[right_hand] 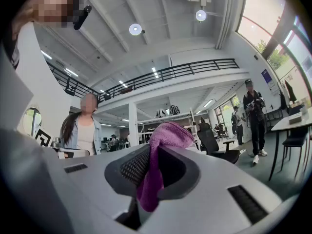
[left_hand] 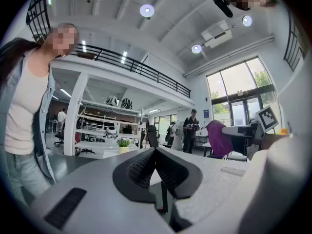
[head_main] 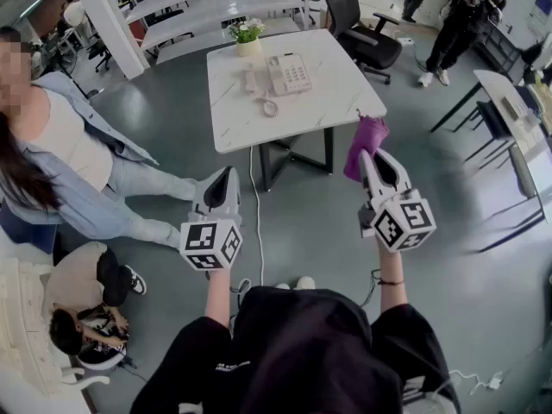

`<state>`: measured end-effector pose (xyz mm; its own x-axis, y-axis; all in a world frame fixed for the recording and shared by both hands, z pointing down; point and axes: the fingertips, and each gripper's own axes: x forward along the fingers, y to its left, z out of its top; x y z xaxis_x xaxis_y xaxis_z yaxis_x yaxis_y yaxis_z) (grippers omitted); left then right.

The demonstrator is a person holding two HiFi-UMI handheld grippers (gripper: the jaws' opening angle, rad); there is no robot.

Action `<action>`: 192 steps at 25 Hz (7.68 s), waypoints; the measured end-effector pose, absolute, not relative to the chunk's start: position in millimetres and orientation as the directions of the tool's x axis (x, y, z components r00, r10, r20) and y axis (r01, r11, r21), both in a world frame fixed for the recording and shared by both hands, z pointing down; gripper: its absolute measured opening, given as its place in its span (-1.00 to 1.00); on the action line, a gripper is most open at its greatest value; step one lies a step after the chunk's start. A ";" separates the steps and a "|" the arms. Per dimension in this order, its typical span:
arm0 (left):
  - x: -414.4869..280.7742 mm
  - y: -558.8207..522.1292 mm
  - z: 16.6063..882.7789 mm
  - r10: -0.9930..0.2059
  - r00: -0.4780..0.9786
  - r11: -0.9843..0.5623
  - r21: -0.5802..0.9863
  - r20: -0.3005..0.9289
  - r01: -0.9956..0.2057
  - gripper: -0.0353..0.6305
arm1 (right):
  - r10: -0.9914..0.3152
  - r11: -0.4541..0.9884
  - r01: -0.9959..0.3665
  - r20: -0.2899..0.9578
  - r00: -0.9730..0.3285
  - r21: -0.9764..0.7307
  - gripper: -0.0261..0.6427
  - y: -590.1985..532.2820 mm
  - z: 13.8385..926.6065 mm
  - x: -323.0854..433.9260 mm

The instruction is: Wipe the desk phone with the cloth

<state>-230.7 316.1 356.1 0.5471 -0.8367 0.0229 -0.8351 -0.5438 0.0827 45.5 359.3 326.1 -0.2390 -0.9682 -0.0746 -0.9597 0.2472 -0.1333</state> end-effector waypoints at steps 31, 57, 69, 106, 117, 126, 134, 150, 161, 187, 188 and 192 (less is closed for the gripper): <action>-186.5 283.6 384.9 -0.859 0.506 -0.495 0.119 0.081 -0.861 -0.90 | -0.956 0.294 -0.935 -0.062 -0.287 -0.201 -0.82 312.0 350.6 85.0; -156.0 79.6 403.1 -0.844 0.524 -0.503 0.172 0.111 -0.847 -0.90 | -0.959 0.279 -0.934 -0.007 -0.285 -0.225 -0.82 105.5 367.6 102.1; -148.8 25.0 413.4 -0.836 0.536 -0.514 0.176 0.119 -0.840 -0.90 | -0.963 0.259 -0.938 0.018 -0.270 -0.229 -0.82 48.7 380.2 102.6; -94.3 -140.5 470.1 -0.908 0.318 -0.253 0.247 0.273 -0.935 -0.90 | -0.827 0.516 -0.822 0.107 -0.551 -0.243 -0.82 -220.1 417.4 124.7; -91.5 -155.9 507.6 -0.879 0.304 -0.194 0.308 0.368 -0.931 -0.90 | -0.757 0.608 -0.786 0.212 -0.618 -0.116 -0.82 -262.4 451.8 85.8; -88.6 -175.7 535.1 -0.831 0.358 -0.196 0.377 0.426 -0.905 -0.90 | -0.739 0.633 -0.774 0.300 -0.604 0.001 -0.82 -300.2 476.5 58.2; -89.4 -191.9 563.4 -0.801 0.381 -0.178 0.424 0.462 -0.888 -0.90 | -0.710 0.688 -0.696 0.391 -0.586 0.205 -0.82 -329.8 510.6 21.2; -89.7 -205.1 574.4 -0.787 0.393 -0.169 0.447 0.475 -0.878 -0.90 | -0.598 0.788 -0.582 0.477 -0.644 0.201 -0.82 -325.5 552.8 -20.3; -90.8 -199.0 579.2 -0.784 0.384 -0.157 0.443 0.488 -0.883 -0.90 | -0.515 0.836 -0.531 0.526 -0.677 0.135 -0.82 -307.7 572.9 -31.1; -87.0 -168.8 579.1 -0.765 0.417 -0.188 0.448 0.491 -0.874 -0.90 | -0.424 0.873 -0.485 0.585 -0.691 0.059 -0.82 -255.6 588.4 -41.4; -86.9 -167.4 579.0 -0.764 0.418 -0.190 0.448 0.492 -0.874 -0.90 | -0.421 0.874 -0.483 0.587 -0.691 0.057 -0.82 -253.0 588.8 -41.5; -86.9 -163.3 578.6 -0.760 0.422 -0.198 0.443 0.494 -0.874 -0.90 | -0.409 0.878 -0.477 0.597 -0.690 0.051 -0.82 -244.1 589.7 -40.3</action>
<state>-86.9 -163.3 578.6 0.4222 -0.7601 0.4940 -0.8743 -0.1976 0.4433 -40.3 -244.1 589.7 -0.6901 -0.4094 0.5967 -0.4766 0.8777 0.0510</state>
